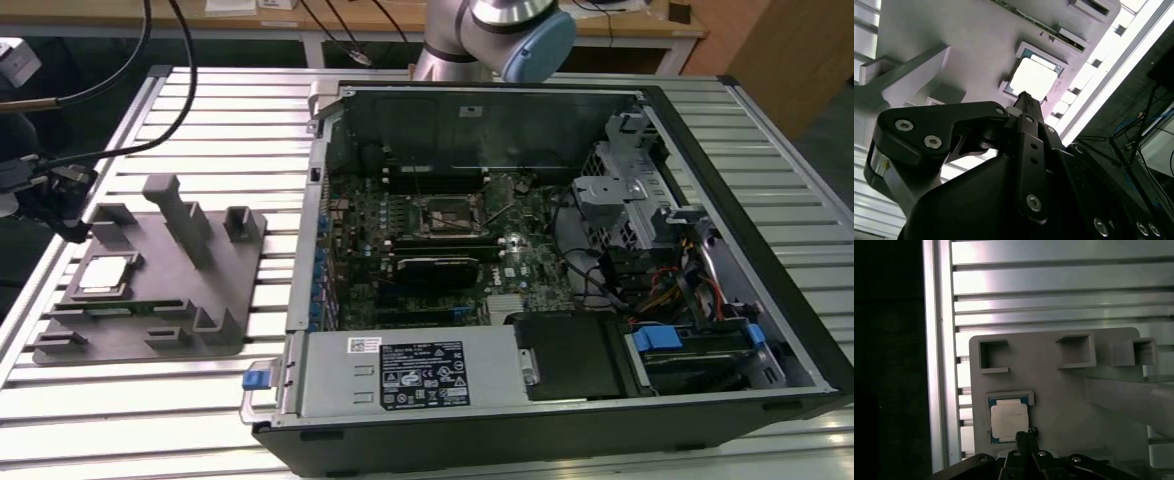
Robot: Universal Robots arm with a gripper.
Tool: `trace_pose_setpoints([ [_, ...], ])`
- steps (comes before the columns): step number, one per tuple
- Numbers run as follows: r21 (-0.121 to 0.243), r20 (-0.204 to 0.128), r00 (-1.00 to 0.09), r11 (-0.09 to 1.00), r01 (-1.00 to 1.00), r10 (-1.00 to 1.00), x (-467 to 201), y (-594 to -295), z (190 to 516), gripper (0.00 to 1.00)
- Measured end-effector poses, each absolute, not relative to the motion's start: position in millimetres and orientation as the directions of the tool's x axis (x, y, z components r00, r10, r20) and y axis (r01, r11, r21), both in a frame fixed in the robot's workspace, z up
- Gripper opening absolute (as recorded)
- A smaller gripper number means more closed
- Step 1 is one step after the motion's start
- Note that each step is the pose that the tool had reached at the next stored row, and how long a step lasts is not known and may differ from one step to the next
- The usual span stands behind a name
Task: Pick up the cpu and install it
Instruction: 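Pick up the cpu and move it towards the insertion slot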
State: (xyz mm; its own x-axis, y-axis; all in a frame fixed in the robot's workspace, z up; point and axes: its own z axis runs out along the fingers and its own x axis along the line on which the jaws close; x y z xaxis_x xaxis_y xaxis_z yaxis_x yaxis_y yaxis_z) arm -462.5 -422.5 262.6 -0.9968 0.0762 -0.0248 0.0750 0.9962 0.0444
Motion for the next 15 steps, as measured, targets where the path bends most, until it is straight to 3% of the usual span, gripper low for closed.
trace_pose_setpoints([
  [15,0.044,-0.021,-0.997,0.996,0.075,0.076,-464,-431,236,0.11],
])
